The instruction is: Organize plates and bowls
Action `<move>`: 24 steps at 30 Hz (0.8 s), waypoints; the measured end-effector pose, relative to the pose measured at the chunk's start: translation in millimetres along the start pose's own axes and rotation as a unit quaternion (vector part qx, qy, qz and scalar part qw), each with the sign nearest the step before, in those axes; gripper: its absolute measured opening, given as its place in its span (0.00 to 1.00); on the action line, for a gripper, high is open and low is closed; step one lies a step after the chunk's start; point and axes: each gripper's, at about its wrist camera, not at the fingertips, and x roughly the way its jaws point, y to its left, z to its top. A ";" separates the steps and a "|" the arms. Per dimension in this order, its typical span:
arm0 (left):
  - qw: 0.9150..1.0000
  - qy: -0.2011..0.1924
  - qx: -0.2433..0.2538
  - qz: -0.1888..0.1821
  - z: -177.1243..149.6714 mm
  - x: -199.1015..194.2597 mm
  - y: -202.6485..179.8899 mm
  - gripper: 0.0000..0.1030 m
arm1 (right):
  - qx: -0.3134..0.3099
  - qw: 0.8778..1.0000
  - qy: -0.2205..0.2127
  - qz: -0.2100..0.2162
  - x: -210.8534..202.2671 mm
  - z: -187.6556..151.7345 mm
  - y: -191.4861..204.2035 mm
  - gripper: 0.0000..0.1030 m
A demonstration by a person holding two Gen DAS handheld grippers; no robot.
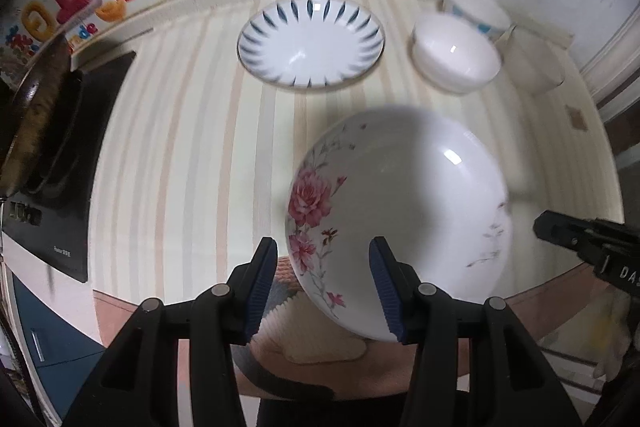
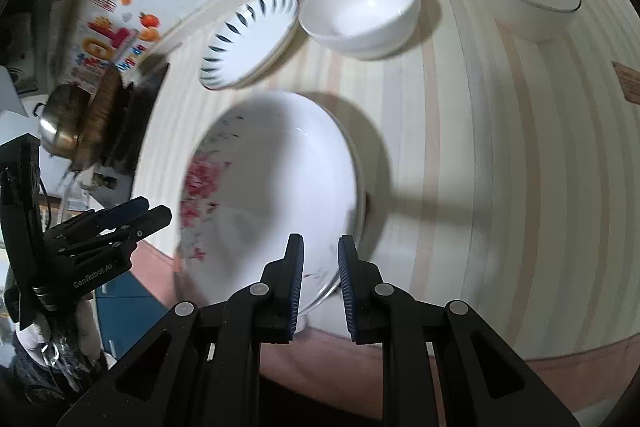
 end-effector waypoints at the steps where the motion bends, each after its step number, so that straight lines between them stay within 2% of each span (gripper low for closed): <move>1: 1.000 -0.007 -0.003 -0.001 1.5 -7.5 0.5 0.44 | -0.002 1.000 -0.006 0.001 -8.5 -0.8 3.8 0.21; 6: 0.999 -0.034 -0.007 -0.011 16.7 -38.8 4.9 0.45 | -0.003 1.000 -0.027 0.012 -40.9 3.2 15.7 0.22; 7: 0.999 -0.037 -0.009 -0.015 22.3 -43.1 7.8 0.45 | -0.002 0.999 -0.030 0.013 -46.1 5.1 16.9 0.26; 10: 0.999 -0.044 -0.015 -0.022 43.4 -47.5 21.1 0.45 | 0.005 0.999 -0.039 0.022 -60.2 23.9 24.6 0.47; 11: 0.999 -0.046 -0.016 -0.022 51.6 -45.0 27.3 0.46 | 0.006 0.999 -0.041 0.025 -61.8 30.5 27.3 0.50; 17: 0.999 -0.026 -0.048 -0.005 115.2 3.1 81.1 0.47 | 0.013 0.998 -0.050 0.033 -42.2 103.7 50.9 0.50; 20: 0.997 0.004 -0.076 -0.019 145.7 44.6 110.8 0.47 | 0.011 0.998 -0.047 0.028 -13.8 149.9 65.5 0.50; 24: 0.994 0.039 -0.091 -0.038 169.4 90.5 130.1 0.47 | 0.011 1.000 -0.026 0.011 36.2 211.6 74.8 0.50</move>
